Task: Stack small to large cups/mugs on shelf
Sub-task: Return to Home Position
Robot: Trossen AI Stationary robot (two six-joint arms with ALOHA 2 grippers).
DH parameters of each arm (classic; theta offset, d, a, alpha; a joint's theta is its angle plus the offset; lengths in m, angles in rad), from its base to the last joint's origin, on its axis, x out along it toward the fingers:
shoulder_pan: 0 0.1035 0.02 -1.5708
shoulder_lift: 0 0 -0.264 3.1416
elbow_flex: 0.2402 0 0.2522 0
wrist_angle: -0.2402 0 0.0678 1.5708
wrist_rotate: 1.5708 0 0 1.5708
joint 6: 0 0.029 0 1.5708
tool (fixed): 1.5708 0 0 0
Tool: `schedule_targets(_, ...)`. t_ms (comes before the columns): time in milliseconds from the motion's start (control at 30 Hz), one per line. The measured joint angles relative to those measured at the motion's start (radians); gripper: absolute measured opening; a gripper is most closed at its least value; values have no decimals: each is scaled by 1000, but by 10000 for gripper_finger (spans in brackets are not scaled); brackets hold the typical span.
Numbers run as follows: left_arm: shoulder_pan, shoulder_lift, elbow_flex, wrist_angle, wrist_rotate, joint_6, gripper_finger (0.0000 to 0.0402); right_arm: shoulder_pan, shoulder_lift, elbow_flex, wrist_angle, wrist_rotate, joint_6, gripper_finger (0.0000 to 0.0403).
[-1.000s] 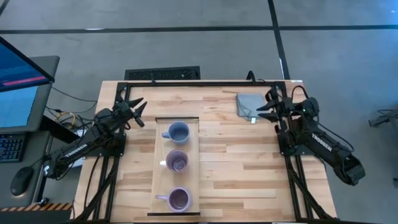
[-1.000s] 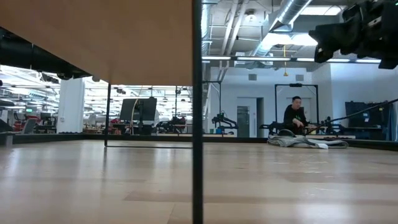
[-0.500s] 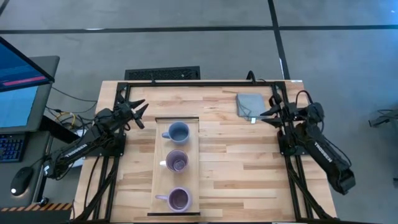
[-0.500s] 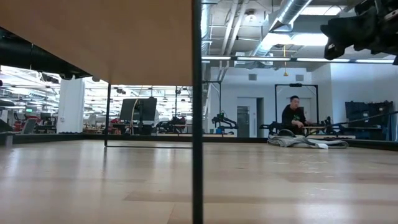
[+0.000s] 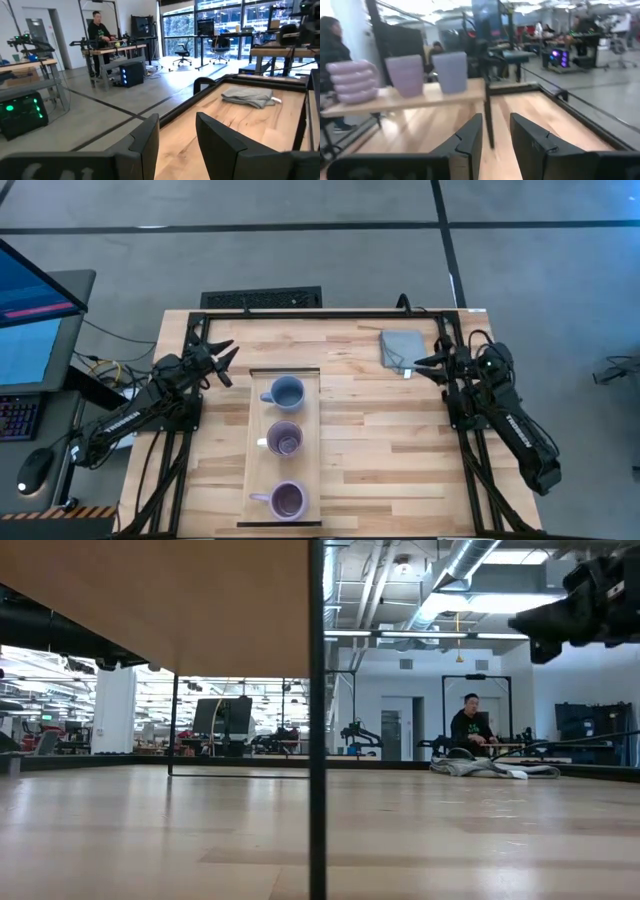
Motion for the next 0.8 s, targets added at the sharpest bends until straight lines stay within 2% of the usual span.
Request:
schedule_targets(233,0,0,0,-1,6,-10,121,0,0,0,-169,39,-172,123)
schedule_targets(433,0,0,0,-1,6,-26,121,0,0,0,-227,156,-236,123)
schedule_targets(567,0,0,0,-1,5,-50,121,0,0,0,-233,304,-218,123)
schedule_targets(700,0,0,0,-1,5,-77,121,0,0,0,-233,528,-162,123)
schedule_targets(800,0,0,0,-1,5,-79,121,0,0,0,-231,654,-136,123)
